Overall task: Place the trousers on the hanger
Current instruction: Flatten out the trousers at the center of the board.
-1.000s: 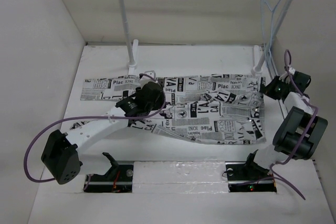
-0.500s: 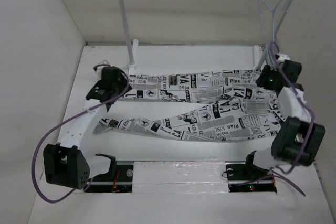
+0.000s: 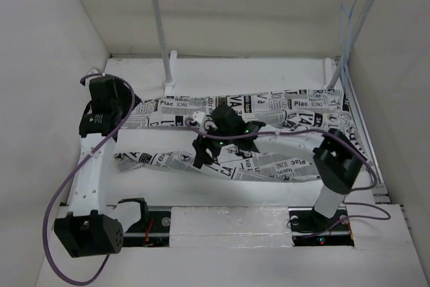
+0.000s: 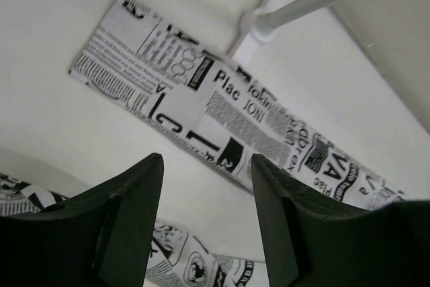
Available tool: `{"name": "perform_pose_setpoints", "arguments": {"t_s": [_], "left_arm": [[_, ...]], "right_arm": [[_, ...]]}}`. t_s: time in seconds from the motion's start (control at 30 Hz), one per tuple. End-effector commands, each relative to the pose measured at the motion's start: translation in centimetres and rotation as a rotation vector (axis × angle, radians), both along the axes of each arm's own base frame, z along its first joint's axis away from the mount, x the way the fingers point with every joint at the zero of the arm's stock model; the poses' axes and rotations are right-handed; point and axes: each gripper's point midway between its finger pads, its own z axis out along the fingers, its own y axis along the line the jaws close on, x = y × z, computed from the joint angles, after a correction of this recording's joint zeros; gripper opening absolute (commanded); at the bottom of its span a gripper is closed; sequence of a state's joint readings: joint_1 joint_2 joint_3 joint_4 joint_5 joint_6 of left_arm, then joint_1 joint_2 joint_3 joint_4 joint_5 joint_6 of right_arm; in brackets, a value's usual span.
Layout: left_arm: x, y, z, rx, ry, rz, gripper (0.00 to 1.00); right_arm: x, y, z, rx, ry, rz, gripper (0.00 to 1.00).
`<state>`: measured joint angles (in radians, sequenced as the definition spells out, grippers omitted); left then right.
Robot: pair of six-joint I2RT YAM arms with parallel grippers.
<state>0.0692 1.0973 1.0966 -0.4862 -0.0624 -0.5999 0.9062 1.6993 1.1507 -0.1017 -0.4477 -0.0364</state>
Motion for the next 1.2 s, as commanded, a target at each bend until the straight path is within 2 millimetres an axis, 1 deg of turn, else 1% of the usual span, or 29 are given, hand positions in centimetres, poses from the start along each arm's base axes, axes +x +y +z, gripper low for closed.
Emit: {"name": "perform_pose_setpoints", "arguments": {"t_s": [0.0, 0.03, 0.07, 0.13, 0.17, 0.27, 0.3, 0.33, 0.37, 0.4, 0.43, 0.5, 0.57, 0.6, 0.63, 0.67, 0.7, 0.73, 0.77, 0.8, 0.83, 0.87, 0.9, 0.97, 1.0, 1.03, 1.1, 1.13, 1.17], "left_arm": [[0.0, -1.0, 5.3, -0.019, -0.142, -0.039, 0.50], [-0.1, -1.2, 5.1, -0.011, -0.134, -0.044, 0.50], [-0.4, -1.1, 4.8, -0.001, -0.124, -0.047, 0.50], [-0.9, -0.8, 4.1, 0.013, -0.106, -0.041, 0.50], [-1.2, -0.8, 3.8, 0.016, -0.102, -0.041, 0.50], [-1.6, -0.8, 3.1, 0.019, -0.091, -0.044, 0.50], [-1.6, -0.8, 2.9, 0.018, -0.088, -0.045, 0.50], [-1.6, -0.8, 2.7, 0.022, -0.084, -0.048, 0.50], [-1.6, -0.8, 2.5, 0.024, -0.081, -0.046, 0.50], [-1.5, -0.7, 2.5, 0.029, -0.083, -0.045, 0.50], [-1.5, -0.6, 2.3, 0.031, -0.078, -0.043, 0.50], [-1.5, -0.4, 1.9, 0.043, -0.066, -0.035, 0.50], [-1.6, -0.2, 1.4, 0.052, -0.046, -0.029, 0.50], [-1.8, 0.1, 0.9, 0.061, -0.025, -0.017, 0.50], [-2.0, 0.7, 0.6, 0.064, -0.013, 0.005, 0.51], [-2.3, 1.1, -0.1, 0.062, 0.006, 0.023, 0.51], [-2.7, 1.6, -0.7, 0.068, 0.029, 0.051, 0.51], [-3.0, 1.8, -1.2, 0.067, 0.050, 0.071, 0.52], [-3.4, 1.9, -1.7, 0.055, 0.067, 0.093, 0.52], [-3.9, 2.0, -2.3, 0.055, 0.090, 0.107, 0.52], [-4.2, 2.1, -2.6, 0.052, 0.101, 0.115, 0.52], [-4.5, 2.0, -3.0, 0.047, 0.106, 0.117, 0.53], [-4.6, 1.9, -3.2, 0.038, 0.109, 0.120, 0.53], [-4.9, 1.9, -3.2, 0.036, 0.103, 0.127, 0.53], [-5.0, 2.1, -3.2, 0.040, 0.103, 0.136, 0.52], [-5.0, 2.1, -3.1, 0.042, 0.104, 0.139, 0.53], [-4.8, 2.1, -2.7, 0.044, 0.095, 0.132, 0.53], [-4.8, 2.1, -2.7, 0.051, 0.097, 0.126, 0.53], [-4.8, 2.2, -2.7, 0.057, 0.097, 0.125, 0.53]], "right_arm": [[-0.2, 5.4, 1.4, 0.099, 0.000, 0.151, 0.71], [-0.7, 6.5, 0.9, 0.101, 0.024, 0.180, 0.72], [0.2, 7.8, -0.6, 0.085, 0.048, 0.178, 0.72], [0.1, 9.0, -1.8, 0.075, 0.081, 0.183, 0.72], [0.8, 9.7, -2.8, 0.060, 0.092, 0.170, 0.72], [-0.3, 11.0, -3.6, 0.067, 0.117, 0.205, 0.72], [-0.1, 11.3, -4.1, 0.062, 0.123, 0.206, 0.69], [-0.5, 11.6, -4.4, 0.053, 0.127, 0.213, 0.67], [-1.0, 11.9, -4.7, 0.045, 0.132, 0.219, 0.61], [-0.9, 11.9, -4.7, 0.039, 0.128, 0.216, 0.31], [-1.0, 12.1, -4.7, 0.031, 0.094, 0.216, 0.21], [-2.0, 12.4, -4.1, 0.010, 0.020, 0.257, 0.05], [-2.7, 12.4, -2.9, -0.021, -0.063, 0.283, 0.02], [-5.1, 12.2, -3.0, -0.065, -0.077, 0.341, 0.01], [-5.5, 12.3, -2.6, -0.091, -0.166, 0.385, 0.01], [-6.5, 12.2, -2.3, -0.115, -0.209, 0.417, 0.01], [-9.3, 11.9, -3.1, -0.164, -0.223, 0.480, 0.06], [-10.0, 11.7, -3.8, -0.196, -0.272, 0.515, 0.13], [-11.0, 10.9, -5.3, -0.244, -0.274, 0.533, 0.23], [-11.8, 10.4, -6.2, -0.273, -0.283, 0.543, 0.47], [-12.9, 10.2, -6.8, -0.292, -0.291, 0.550, 0.55], [-13.2, 9.0, -8.3, -0.324, -0.267, 0.548, 0.60], [-13.8, 9.2, -7.6, -0.288, -0.276, 0.544, 0.66], [-14.5, 8.6, -7.1, -0.255, -0.244, 0.535, 0.71], [-14.6, 8.2, -5.8, -0.228, -0.258, 0.527, 0.75], [-14.8, 8.0, -5.1, -0.215, -0.257, 0.532, 0.77], [-13.9, 7.2, -3.8, -0.187, -0.248, 0.524, 0.77], [-13.6, 7.0, -1.9, -0.140, -0.253, 0.523, 0.75], [-11.7, 6.5, -1.1, -0.121, -0.254, 0.482, 0.71]]}}
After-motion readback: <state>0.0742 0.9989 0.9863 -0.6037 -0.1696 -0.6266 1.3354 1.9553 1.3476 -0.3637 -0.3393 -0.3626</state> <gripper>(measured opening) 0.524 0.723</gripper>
